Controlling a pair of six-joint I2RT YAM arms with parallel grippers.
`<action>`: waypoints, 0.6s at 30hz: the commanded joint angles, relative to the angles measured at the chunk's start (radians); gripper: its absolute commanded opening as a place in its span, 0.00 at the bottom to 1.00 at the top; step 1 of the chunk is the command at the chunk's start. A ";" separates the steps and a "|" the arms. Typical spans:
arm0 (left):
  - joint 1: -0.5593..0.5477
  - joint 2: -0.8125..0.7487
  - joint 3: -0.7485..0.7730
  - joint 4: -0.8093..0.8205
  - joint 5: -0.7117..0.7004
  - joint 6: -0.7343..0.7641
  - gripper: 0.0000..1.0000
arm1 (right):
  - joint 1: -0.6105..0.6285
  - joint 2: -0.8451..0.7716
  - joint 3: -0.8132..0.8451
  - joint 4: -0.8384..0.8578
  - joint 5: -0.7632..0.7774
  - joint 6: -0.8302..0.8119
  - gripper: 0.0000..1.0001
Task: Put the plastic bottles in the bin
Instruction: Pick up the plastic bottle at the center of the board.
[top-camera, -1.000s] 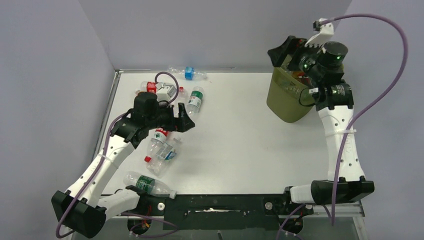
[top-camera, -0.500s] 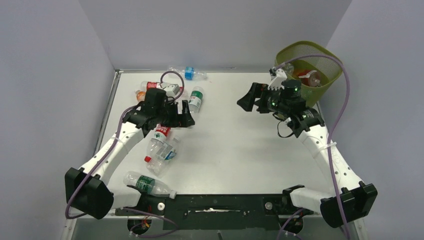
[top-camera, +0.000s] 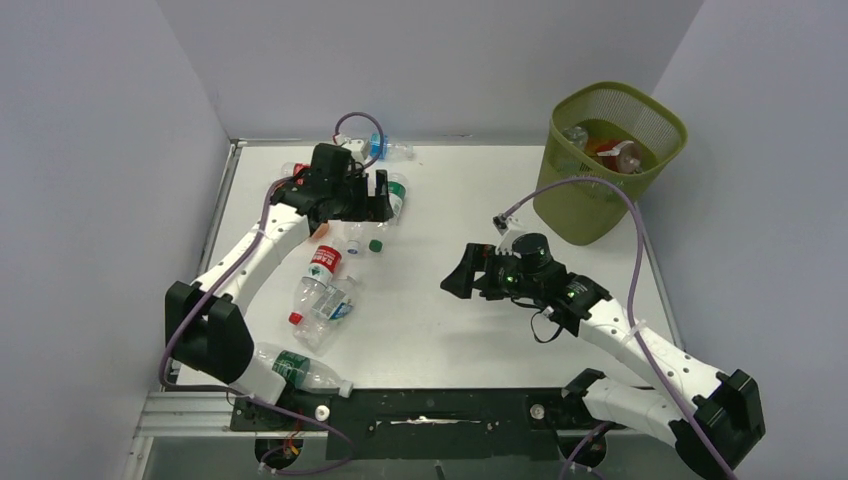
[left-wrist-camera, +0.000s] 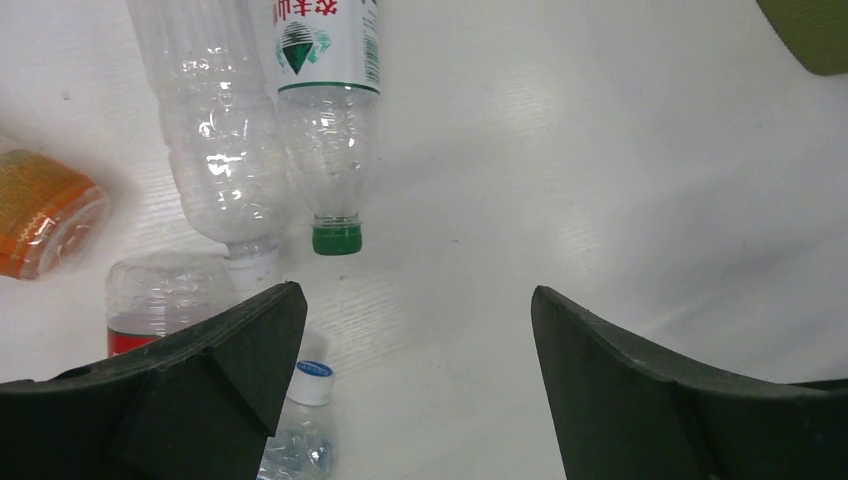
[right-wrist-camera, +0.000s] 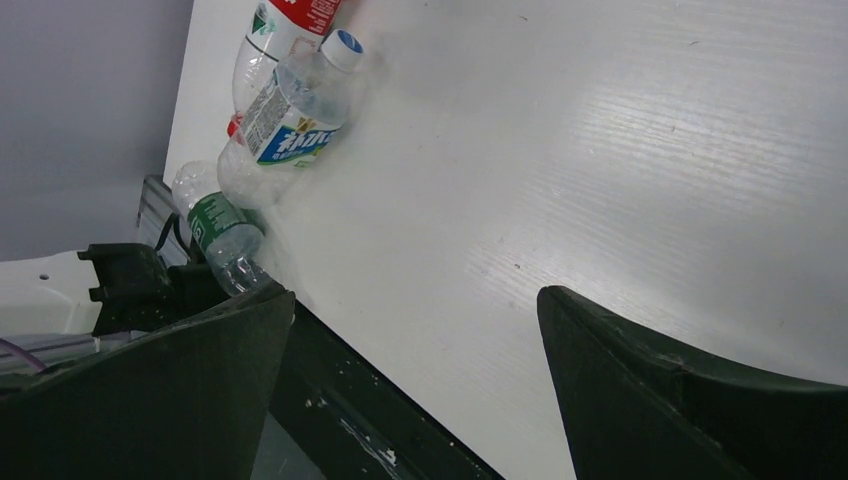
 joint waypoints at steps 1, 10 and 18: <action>0.005 0.040 0.077 0.011 -0.090 0.059 0.84 | 0.015 -0.054 -0.025 0.102 0.042 0.051 0.98; 0.005 0.150 0.128 0.019 -0.161 0.101 0.83 | 0.016 -0.068 -0.068 0.097 0.038 0.061 0.98; 0.004 0.221 0.149 0.039 -0.203 0.138 0.83 | 0.017 -0.057 -0.062 0.093 0.041 0.061 0.98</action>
